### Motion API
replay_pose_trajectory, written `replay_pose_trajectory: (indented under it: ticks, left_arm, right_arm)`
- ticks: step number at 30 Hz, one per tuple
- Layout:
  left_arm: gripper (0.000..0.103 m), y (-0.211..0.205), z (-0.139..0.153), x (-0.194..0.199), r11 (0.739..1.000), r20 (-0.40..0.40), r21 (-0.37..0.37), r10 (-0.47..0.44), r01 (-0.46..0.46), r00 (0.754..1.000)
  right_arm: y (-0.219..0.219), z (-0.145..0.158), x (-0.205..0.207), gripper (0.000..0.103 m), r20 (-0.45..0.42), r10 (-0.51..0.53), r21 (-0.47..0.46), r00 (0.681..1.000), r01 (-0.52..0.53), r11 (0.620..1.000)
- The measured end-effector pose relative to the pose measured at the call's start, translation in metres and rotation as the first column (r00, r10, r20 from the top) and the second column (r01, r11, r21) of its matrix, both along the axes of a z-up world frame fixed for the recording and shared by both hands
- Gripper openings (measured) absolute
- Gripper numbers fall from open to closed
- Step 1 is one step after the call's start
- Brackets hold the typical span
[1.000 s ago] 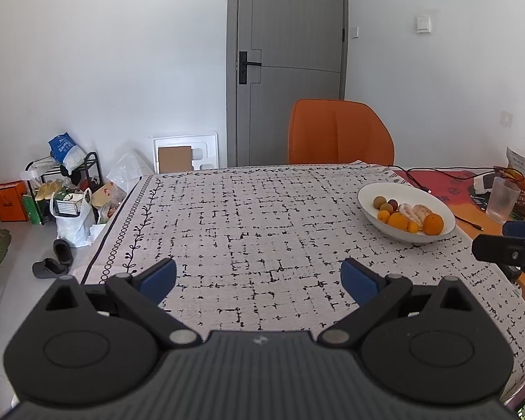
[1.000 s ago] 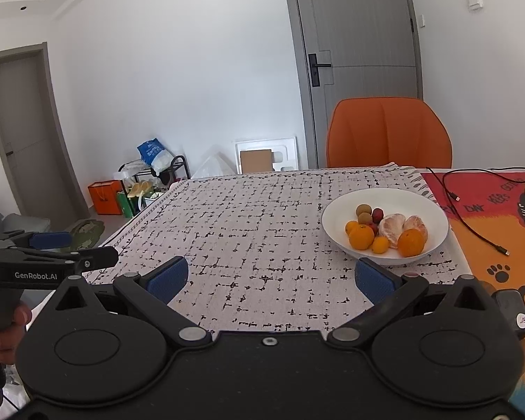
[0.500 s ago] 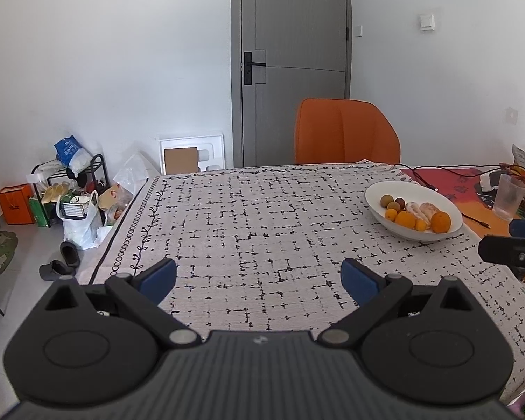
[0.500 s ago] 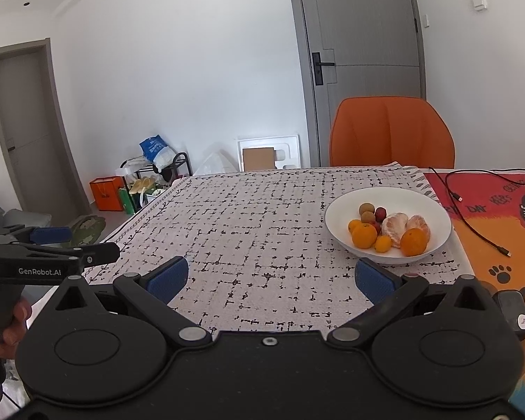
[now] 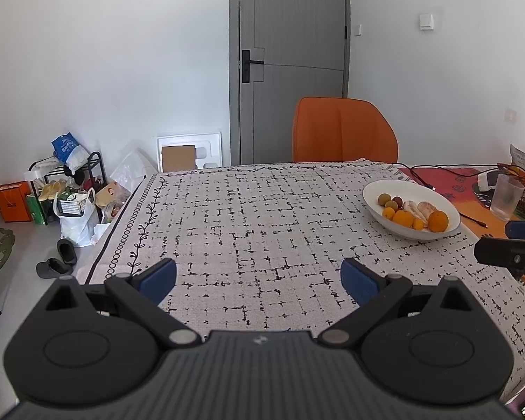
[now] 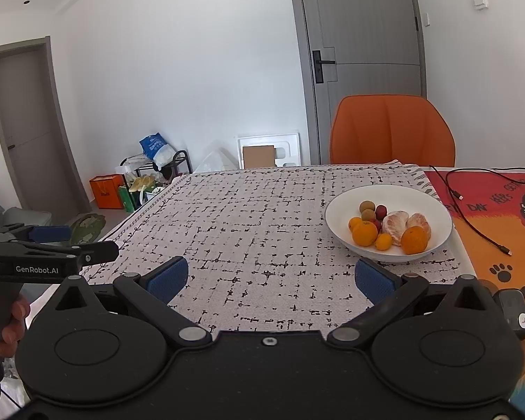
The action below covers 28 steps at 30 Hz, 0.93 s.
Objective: Organize fruits
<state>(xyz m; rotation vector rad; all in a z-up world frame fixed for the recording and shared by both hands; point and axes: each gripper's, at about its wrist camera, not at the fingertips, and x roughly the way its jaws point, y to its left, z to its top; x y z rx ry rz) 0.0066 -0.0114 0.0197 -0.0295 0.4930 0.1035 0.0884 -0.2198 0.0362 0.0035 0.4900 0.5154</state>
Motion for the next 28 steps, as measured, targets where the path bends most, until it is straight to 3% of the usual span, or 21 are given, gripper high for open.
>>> replay_pose_trajectory:
  ticks: [28]
  left_arm:
    - [0.099, 0.001, -0.0015, -0.0006, 1.0, -0.003, -0.016, -0.012, 0.012, 1.0]
  right_arm:
    - [0.003, -0.0032, 0.0002, 0.103, -0.013, 0.002, -0.01, 1.0, -0.002, 1.0]
